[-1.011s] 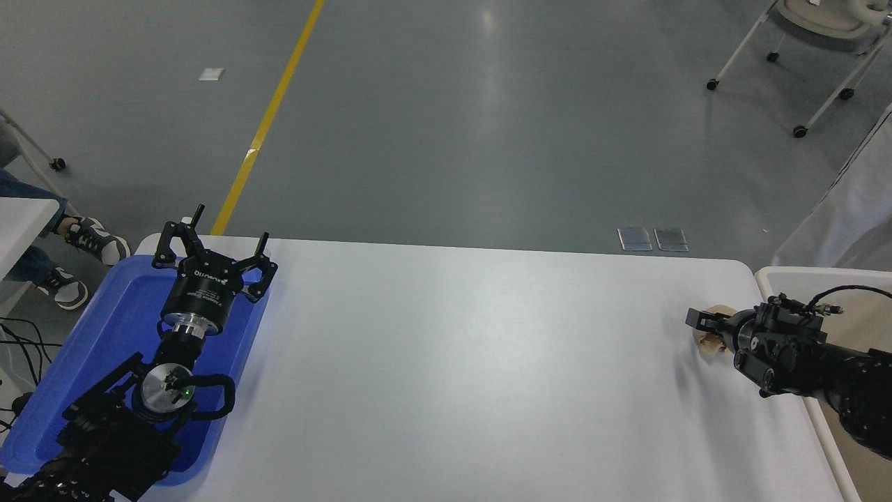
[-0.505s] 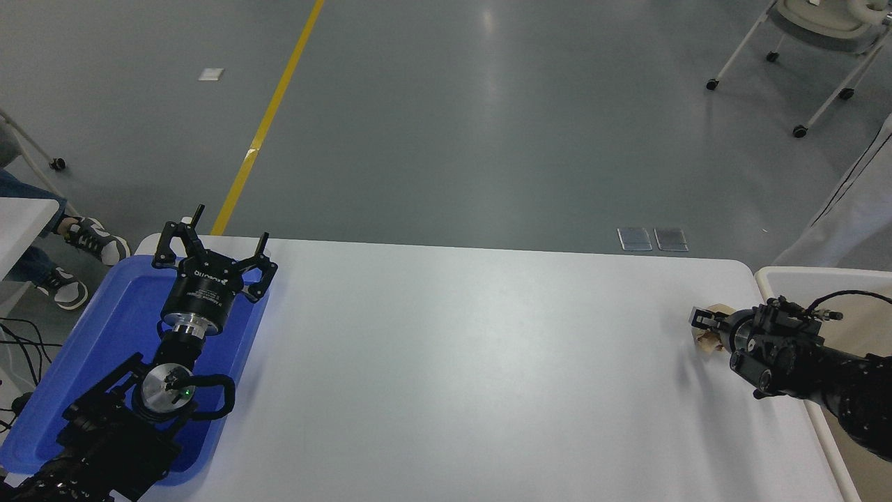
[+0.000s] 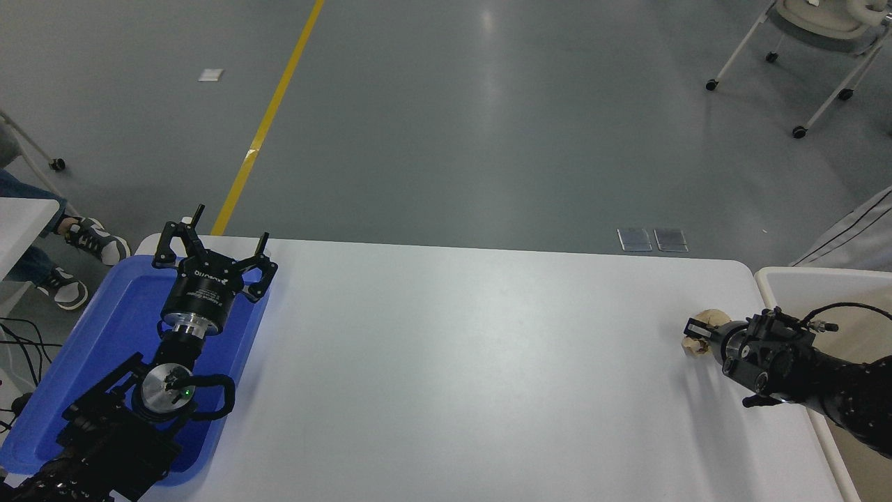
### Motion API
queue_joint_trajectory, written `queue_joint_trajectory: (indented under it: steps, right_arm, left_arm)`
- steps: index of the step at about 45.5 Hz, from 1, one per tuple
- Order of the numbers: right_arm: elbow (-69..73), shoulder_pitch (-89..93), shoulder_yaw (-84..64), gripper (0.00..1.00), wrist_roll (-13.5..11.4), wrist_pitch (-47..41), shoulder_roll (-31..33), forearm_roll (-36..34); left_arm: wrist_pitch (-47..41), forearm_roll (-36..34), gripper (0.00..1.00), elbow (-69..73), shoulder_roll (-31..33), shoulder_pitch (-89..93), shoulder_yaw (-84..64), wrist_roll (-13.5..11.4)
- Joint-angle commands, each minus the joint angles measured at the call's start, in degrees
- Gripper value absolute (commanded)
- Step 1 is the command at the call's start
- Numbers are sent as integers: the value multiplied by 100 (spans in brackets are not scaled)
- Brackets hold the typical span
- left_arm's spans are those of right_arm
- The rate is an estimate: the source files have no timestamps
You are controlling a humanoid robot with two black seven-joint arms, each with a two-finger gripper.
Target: Pick up paper ball place in dustbin
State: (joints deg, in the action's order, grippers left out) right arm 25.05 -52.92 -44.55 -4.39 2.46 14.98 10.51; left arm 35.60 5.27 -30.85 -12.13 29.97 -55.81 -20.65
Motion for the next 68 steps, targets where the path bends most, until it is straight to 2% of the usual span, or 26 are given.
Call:
queue_joint_trajectory:
  steps: [1,14,32,38,48,52,64,68]
  right_arm:
    - [719,-376,8,0,-9,-18,356,-50]
    - [1625,-1167,-378,0,-9,-35,1077,12]
    - [3900,-2994,-1706,0,-9,-334,1578,-41]
    - [4718,-4066,-1943,0,0,-1044,1798,-41]
    - [5044,-5587,-2558,0,35,-3303,1824,-41]
    - [5053,-6167,-2831,0,35,-3910,1816,-58]
    - [5536,-7635,-3244,0,26,-4746,1772,12]
    - [5651,-8040,-3297,0,26,-4746,1772,21]
  left_arm:
    - [0,0,100,0,0,0,0,0]
    - [0,0,100,0,0,0,0,0]
    - [0,0,100,0,0,0,0,9]
    - [0,0,100,0,0,0,0,9]
    - [0,0,100,0,0,0,0,9]
    - [-9,0,100,0,0,0,0,9]
    - [0,0,100,0,0,0,0,9]
    - [0,0,100,0,0,0,0,9]
